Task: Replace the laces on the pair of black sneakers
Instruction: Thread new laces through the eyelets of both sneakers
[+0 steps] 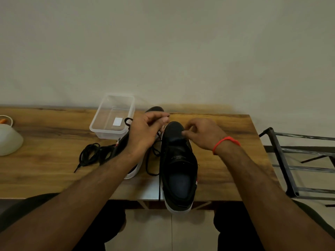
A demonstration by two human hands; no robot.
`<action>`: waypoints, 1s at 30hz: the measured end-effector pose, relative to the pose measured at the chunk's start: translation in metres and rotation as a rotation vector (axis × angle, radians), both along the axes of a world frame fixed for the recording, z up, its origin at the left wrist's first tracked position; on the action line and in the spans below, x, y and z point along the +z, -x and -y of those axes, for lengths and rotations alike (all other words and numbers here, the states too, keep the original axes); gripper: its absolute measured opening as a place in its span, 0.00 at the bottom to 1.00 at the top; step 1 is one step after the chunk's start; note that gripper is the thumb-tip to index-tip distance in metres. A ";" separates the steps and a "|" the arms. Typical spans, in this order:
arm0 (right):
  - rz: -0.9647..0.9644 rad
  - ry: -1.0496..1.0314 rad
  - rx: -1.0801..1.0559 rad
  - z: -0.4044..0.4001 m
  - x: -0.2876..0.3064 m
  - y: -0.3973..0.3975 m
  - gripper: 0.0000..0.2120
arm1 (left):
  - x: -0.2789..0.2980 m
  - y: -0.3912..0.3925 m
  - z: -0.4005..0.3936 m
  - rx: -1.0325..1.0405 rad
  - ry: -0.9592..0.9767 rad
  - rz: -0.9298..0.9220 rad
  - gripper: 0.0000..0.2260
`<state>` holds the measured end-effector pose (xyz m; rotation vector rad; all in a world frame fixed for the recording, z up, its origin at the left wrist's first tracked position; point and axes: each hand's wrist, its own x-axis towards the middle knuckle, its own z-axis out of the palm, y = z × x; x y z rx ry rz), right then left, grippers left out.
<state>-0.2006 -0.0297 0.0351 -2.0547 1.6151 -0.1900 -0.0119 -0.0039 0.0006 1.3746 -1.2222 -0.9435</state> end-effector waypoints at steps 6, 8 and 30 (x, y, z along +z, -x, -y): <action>-0.036 -0.358 -0.107 -0.005 -0.009 0.010 0.11 | -0.022 0.019 -0.012 -0.220 0.040 0.456 0.07; 0.019 -0.367 -0.131 -0.006 -0.007 0.007 0.08 | -0.025 0.023 -0.013 -0.247 0.051 0.521 0.07; 0.226 -0.463 -0.206 -0.001 -0.017 0.019 0.08 | -0.041 0.046 -0.004 -0.179 -0.135 0.501 0.04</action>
